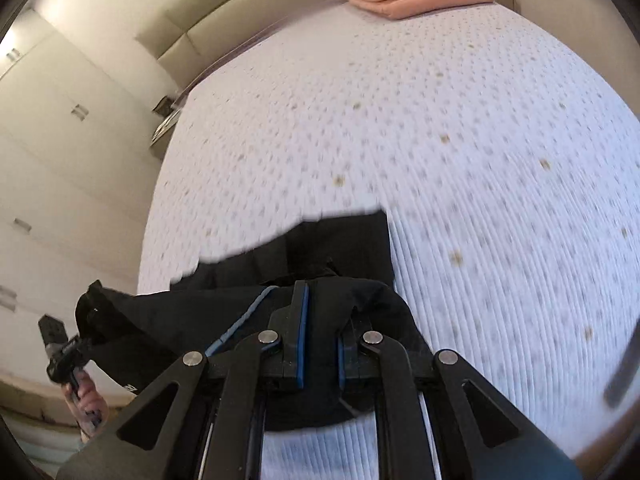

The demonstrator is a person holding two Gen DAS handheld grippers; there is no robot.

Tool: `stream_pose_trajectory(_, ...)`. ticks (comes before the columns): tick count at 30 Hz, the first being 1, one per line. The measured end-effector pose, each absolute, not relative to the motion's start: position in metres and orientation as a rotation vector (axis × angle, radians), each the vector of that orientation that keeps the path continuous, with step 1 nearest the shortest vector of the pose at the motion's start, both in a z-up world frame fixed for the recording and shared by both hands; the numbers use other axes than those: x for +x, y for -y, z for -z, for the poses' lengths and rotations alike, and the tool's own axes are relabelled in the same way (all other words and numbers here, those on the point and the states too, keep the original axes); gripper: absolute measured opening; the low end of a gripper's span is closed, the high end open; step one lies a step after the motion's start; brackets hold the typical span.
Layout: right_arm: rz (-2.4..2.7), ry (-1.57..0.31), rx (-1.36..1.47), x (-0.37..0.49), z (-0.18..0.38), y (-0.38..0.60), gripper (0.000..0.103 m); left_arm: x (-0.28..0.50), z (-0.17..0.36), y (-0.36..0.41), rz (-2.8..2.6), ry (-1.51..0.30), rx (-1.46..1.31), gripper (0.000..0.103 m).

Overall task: Fold large clothes
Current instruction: 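Fold the held hem over toward the collar with both grippers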

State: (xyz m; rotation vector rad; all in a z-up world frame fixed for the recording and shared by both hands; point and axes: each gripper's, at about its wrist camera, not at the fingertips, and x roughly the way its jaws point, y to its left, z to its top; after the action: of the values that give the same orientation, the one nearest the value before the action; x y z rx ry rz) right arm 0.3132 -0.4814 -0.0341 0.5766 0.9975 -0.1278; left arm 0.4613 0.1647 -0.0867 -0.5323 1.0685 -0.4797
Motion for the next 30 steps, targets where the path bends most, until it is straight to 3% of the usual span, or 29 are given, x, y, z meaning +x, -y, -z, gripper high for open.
stream_pose_trajectory(5,0.219,-1.072,0.566,0.387,0.105,0.489,0.015,0.51,0.144,-0.133,0.38,-1.152,-0.441,0.014)
stream_pose_trajectory(11,0.236,-1.224,0.695,0.412,0.201,0.511,0.017,0.535,0.211,-0.124,0.364,-1.315,-0.518,0.016)
stream_pose_trajectory(25,-0.015,-1.16,1.093,0.389,0.183,0.583,0.026,0.524,0.114,-0.178,0.56,-1.324,-0.553,0.021)
stream_pose_trajectory(28,-0.065,-1.127,1.173,0.38,0.176,0.589,0.038,0.516,0.103,-0.175,0.513,-1.322,-0.472,0.022)
stream_pose_trajectory(29,-0.06,-1.113,1.179,0.379,0.173,0.59,0.055,0.513,0.1,-0.175,0.497,-1.315,-0.456,0.022)
stream_pose_trajectory(30,-0.053,-1.079,1.187,0.374,0.164,0.597,0.064,0.51,0.098,-0.177,0.479,-1.297,-0.458,0.028)
